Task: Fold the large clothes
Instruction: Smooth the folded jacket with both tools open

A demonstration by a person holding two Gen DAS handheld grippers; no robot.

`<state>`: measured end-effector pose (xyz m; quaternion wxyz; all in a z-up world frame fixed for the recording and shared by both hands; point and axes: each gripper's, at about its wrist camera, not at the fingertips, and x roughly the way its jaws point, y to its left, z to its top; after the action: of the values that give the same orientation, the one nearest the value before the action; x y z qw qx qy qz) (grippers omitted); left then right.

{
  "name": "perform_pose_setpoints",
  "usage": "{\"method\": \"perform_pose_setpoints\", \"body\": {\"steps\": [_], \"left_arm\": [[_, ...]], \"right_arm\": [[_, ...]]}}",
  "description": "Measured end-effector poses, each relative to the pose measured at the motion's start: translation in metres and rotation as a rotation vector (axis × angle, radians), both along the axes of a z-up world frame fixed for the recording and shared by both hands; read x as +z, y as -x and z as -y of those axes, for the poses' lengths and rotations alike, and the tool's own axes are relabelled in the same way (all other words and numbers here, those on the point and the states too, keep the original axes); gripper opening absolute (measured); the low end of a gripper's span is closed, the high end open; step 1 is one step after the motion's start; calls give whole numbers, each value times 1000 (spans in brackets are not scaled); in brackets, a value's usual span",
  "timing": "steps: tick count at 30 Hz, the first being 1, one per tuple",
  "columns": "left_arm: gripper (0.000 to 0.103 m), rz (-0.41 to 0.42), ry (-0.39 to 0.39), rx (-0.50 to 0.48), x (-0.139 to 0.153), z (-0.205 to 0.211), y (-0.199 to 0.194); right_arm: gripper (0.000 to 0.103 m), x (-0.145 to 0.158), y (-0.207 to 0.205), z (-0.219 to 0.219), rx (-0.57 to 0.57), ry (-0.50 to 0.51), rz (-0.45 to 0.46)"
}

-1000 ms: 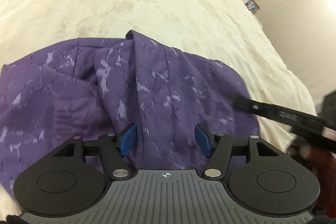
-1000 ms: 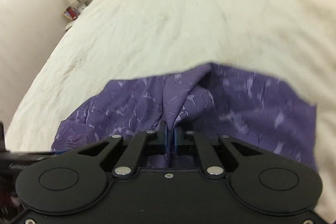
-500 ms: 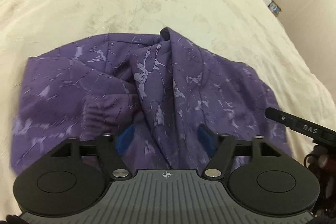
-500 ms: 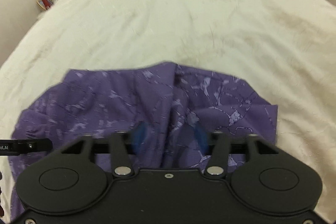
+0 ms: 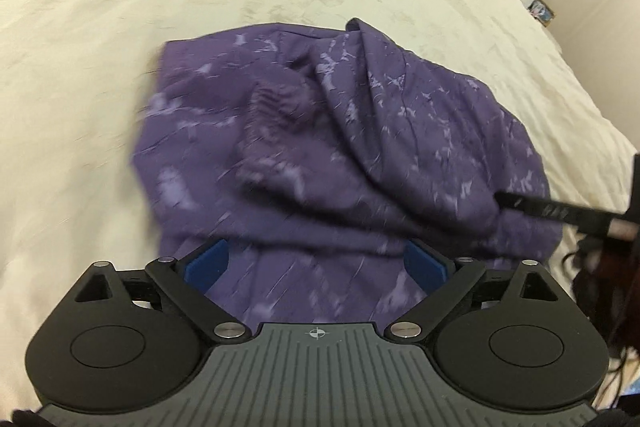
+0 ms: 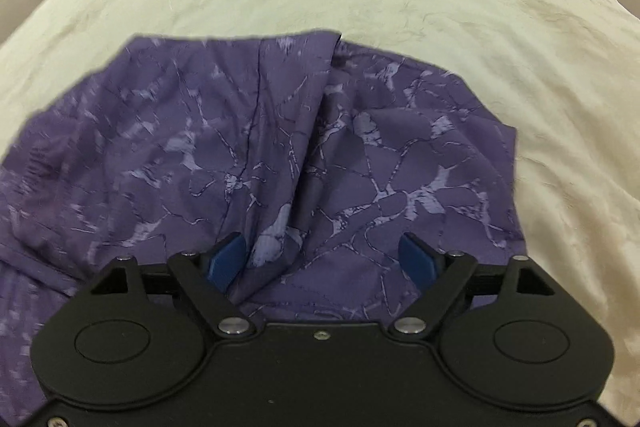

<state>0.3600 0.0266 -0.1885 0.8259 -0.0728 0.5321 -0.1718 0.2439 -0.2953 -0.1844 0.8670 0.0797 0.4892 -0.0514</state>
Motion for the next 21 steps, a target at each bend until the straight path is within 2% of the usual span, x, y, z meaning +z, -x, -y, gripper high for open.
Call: {"method": "perform_pose_setpoints", "body": {"steps": [2,5,8,13,21], "left_arm": [[103,11,-5,7,4,-11,13],[103,28,-19,15,9,-28,34],[103,30,-29,24,9,-45,55],[103,-10,-48,39,-3,-64,89],[103,-82,-83,43,-29,-74,134]], "right_arm": [[87,13,14,6,4,-35,45],[94,30,41,14,18,-69,100],[95,40,69,18,27,-98,123],[97,42,122,27,48,-140,86],[97,24,195,46,49,-202,-32]]}}
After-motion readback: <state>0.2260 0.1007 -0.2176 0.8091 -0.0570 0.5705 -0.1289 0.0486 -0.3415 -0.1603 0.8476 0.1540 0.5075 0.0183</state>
